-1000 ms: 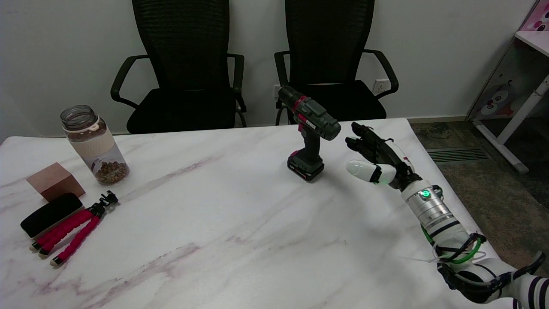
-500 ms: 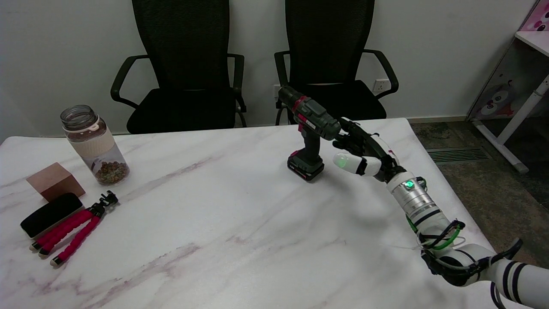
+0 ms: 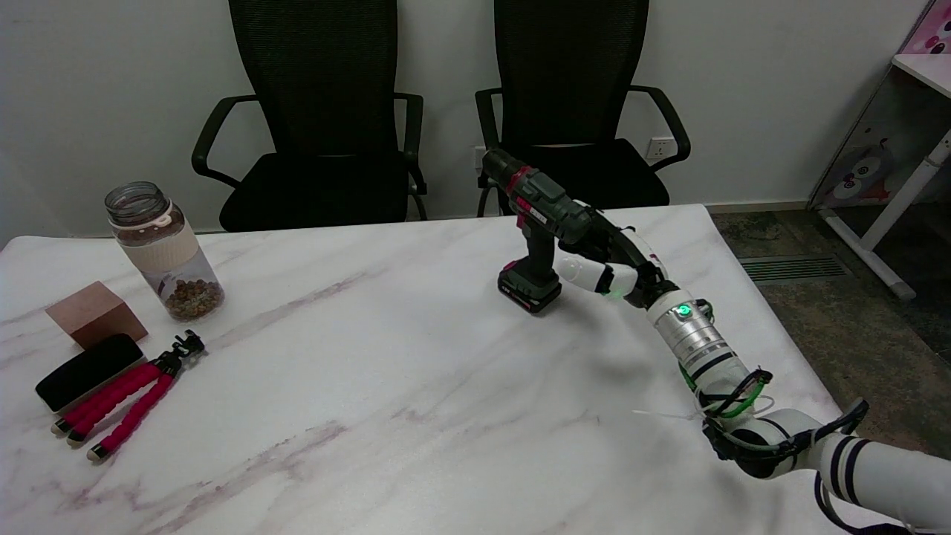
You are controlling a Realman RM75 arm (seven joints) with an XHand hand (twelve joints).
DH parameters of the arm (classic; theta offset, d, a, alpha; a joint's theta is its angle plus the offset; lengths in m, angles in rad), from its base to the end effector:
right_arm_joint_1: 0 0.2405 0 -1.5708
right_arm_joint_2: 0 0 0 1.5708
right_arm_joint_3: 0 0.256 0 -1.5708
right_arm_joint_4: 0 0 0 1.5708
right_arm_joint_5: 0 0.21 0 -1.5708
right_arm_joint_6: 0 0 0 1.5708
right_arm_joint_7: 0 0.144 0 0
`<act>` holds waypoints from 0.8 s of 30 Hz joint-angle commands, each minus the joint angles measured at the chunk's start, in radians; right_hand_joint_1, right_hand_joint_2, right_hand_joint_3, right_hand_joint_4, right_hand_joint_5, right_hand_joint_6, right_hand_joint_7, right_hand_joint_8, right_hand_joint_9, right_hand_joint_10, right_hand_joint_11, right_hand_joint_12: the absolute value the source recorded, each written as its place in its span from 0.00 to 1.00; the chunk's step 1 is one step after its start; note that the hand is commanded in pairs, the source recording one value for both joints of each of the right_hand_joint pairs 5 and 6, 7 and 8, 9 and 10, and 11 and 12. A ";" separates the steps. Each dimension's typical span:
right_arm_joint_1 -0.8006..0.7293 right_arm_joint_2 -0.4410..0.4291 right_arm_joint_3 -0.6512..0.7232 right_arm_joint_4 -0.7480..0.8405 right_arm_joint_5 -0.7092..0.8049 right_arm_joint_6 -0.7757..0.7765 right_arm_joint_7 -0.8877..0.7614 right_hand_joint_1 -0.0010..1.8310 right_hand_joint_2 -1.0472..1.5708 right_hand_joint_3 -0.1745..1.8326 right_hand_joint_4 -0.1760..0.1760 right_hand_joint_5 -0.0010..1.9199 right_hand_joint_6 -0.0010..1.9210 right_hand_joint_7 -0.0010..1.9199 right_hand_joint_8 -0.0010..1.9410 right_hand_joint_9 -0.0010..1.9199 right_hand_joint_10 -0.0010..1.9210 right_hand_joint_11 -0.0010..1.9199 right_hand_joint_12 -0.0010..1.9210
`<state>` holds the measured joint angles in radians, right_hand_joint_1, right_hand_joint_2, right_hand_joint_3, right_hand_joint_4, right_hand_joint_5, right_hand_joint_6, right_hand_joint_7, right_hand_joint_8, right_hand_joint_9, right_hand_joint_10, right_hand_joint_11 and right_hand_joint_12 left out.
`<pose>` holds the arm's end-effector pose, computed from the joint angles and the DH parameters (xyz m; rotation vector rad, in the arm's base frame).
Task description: Pick up the power screwdriver.
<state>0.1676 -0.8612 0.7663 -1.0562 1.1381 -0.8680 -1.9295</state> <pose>-0.3161 -0.3279 0.3742 1.3569 -1.0331 1.1749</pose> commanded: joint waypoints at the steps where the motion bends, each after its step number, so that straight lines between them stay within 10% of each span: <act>1: 0.084 -0.078 -0.051 0.072 0.000 0.032 0.020 0.47 0.40 0.44 0.17 0.05 0.05 0.05 0.05 0.17 0.17 0.19 0.19; 24: 0.124 -0.170 -0.051 0.156 0.000 0.027 0.026 0.46 0.38 0.46 0.29 0.04 0.04 0.04 0.04 0.16 0.16 0.18 0.18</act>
<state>0.2580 -0.9715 0.7214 -0.9585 1.1382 -0.8384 -1.9105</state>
